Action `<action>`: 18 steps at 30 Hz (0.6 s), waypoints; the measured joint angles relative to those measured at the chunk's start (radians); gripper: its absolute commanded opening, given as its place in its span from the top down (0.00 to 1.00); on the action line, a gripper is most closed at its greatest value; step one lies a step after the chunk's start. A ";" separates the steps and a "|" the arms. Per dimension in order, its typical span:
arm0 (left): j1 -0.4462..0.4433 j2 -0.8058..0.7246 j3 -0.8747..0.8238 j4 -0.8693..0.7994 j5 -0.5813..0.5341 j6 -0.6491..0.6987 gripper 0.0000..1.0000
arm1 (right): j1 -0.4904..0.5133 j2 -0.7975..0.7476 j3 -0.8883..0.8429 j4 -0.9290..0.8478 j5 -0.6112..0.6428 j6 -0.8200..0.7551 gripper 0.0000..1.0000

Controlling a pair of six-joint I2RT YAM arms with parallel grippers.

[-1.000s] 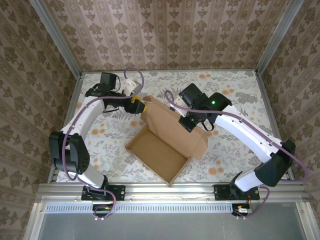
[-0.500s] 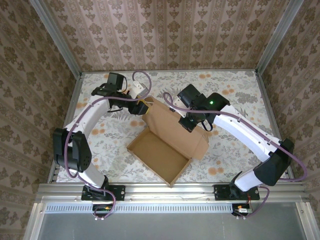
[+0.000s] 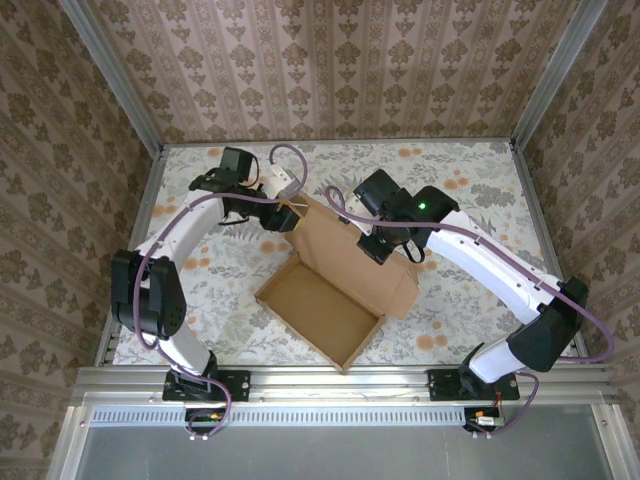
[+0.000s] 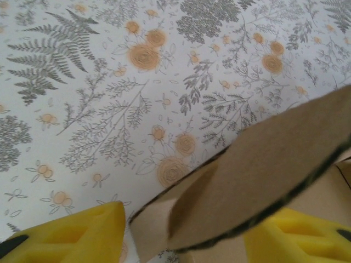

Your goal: Fold the paper box

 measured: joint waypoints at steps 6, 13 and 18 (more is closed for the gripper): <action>-0.006 0.000 0.005 -0.013 -0.015 0.008 0.58 | 0.000 0.000 0.000 -0.007 0.020 0.000 0.99; -0.017 -0.003 0.003 -0.011 -0.065 -0.009 0.69 | 0.000 0.000 -0.001 -0.007 0.033 0.000 0.99; -0.034 -0.047 -0.040 -0.007 -0.092 -0.031 0.71 | 0.000 0.000 -0.002 -0.006 0.042 0.000 0.99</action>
